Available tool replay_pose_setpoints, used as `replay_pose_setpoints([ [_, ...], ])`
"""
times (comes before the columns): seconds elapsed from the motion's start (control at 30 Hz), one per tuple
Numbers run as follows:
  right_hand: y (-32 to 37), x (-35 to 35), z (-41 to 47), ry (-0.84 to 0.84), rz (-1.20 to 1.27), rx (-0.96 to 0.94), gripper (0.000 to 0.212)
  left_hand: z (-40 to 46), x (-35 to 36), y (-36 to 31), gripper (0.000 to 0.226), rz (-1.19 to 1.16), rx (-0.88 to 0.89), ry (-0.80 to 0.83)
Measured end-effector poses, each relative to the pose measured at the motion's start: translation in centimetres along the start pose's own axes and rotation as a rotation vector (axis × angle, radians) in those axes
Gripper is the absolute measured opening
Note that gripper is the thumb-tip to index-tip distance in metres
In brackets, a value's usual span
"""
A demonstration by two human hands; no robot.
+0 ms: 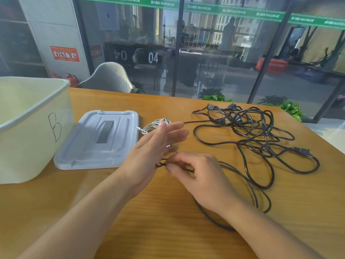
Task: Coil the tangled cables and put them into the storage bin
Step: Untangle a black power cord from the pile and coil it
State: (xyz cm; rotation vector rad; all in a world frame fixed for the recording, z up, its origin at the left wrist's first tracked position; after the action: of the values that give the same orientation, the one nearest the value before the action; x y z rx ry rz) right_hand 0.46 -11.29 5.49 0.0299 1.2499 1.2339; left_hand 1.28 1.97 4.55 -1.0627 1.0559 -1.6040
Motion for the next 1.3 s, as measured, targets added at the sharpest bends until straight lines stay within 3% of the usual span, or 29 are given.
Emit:
replay_pose_setpoints([
  [0.3,-1.3,-0.6,0.0,-0.049,0.12,0.07,0.022,-0.1,0.1,0.4,0.043,0.085,-0.014,-0.043],
  [0.53,-4.4,-2.7,0.2,-0.21,0.485,0.204,0.021,0.3,-1.8,-0.6,0.018,0.509,0.065,-0.149],
  [0.63,-4.8,-3.1,0.3,-0.21,0.546,0.204,0.021,0.2,-1.7,0.1,0.007,0.626,-0.006,-0.036],
  [0.77,-5.5,-3.9,0.4,-0.262,0.461,0.204,0.017,-0.1,-0.8,1.9,0.026,0.754,-0.159,0.147],
  [0.87,-6.1,-5.5,0.1,-0.348,0.356,0.227,0.012,-0.1,-0.8,2.4,0.025,0.801,-0.18,0.181],
  [1.07,-8.7,-8.0,-0.6,-0.426,0.319,0.379,0.015,0.3,-2.1,1.7,0.021,0.809,-0.076,0.012],
  [1.3,-8.7,-7.5,-0.2,-0.357,0.591,0.349,0.015,0.2,-3.0,0.6,0.021,0.687,0.001,-0.151],
])
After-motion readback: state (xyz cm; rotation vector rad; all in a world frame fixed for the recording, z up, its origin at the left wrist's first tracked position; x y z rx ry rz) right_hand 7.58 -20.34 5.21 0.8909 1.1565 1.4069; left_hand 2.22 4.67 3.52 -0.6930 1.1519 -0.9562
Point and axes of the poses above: each hand's wrist, its own z-axis towards the middle knuckle, its own x-axis out of the palm, y = z × x, the point moved 7 cm from there along z, towards the middle knuckle, and after that the axes turned 5 degrees about y, right-handed, at the moved point
